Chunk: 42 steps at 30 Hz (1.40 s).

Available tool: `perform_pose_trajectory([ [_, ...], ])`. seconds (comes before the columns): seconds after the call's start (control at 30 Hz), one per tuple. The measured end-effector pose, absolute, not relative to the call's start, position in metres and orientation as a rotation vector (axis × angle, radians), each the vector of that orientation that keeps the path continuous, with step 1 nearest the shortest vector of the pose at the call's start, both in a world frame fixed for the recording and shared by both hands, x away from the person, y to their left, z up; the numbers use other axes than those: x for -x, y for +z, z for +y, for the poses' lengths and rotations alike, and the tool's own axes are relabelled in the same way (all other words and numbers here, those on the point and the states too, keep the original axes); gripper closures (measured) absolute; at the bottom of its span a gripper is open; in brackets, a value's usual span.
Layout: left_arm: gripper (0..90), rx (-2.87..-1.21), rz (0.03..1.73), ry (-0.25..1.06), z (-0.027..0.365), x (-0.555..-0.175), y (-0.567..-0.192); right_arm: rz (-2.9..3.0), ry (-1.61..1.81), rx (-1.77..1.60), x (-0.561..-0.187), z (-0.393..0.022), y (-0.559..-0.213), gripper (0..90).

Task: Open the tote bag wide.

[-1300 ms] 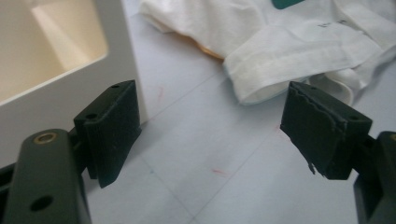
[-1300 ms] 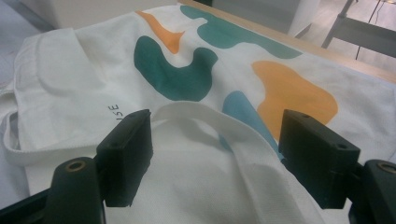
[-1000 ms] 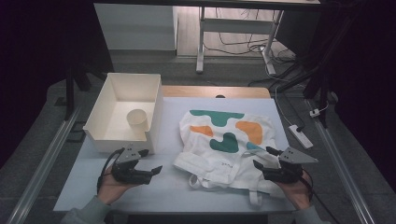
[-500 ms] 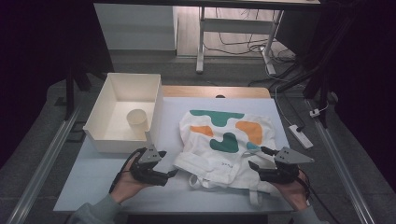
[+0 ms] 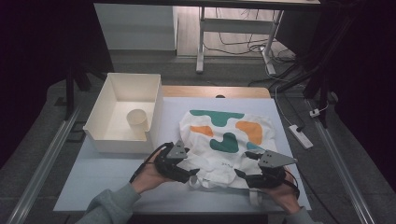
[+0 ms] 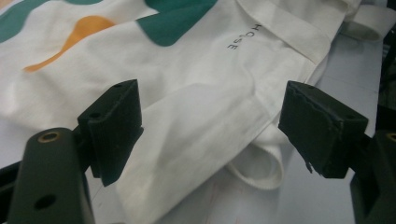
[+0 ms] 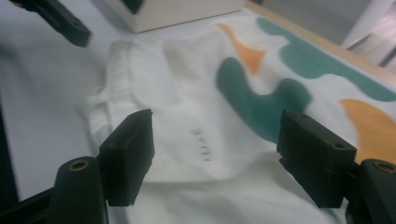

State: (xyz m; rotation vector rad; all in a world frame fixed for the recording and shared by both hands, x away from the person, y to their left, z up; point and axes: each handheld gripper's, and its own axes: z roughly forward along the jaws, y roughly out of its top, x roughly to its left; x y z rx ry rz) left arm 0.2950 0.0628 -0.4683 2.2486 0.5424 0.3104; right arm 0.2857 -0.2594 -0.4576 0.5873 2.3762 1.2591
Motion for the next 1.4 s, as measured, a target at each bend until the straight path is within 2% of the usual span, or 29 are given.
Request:
perform_pose_trajectory([
  [0.2, 21.6, -2.264, 0.541, 0.278, 0.054, -0.301, -0.473, 2.513, 1.225, -0.519, -0.282, -0.239, -0.466, 27.5],
  [0.63, 21.6, -2.255, 0.576, 0.247, 0.064, -0.308, -0.477, 2.690, 0.946, -0.361, -0.276, -0.195, -0.497, 29.0],
  [0.73, 21.6, -2.255, 0.578, 0.238, 0.064, -0.309, -0.478, 2.675, 0.912, -0.362, -0.277, -0.195, -0.499, 35.0],
  [0.9, 21.6, -2.257, 0.579, 0.231, 0.066, -0.309, -0.478, 2.661, 0.840, -0.365, -0.279, -0.197, -0.503, 55.2],
  [1.03, 21.6, -2.253, 0.583, 0.229, 0.067, -0.308, -0.479, 2.658, 0.861, -0.341, -0.278, -0.197, -0.498, 66.4],
  [1.07, 21.6, -2.251, 0.585, 0.228, 0.067, -0.308, -0.479, 2.662, 0.880, -0.338, -0.278, -0.198, -0.496, 74.0],
  [1.2, 21.6, -2.255, 0.584, 0.230, 0.068, -0.308, -0.479, 2.646, 0.914, -0.345, -0.278, -0.201, -0.491, 81.2],
  [1.4, 21.6, -2.256, 0.582, 0.234, 0.070, -0.307, -0.478, 2.629, 0.985, -0.389, -0.280, -0.208, -0.483, 85.2],
])
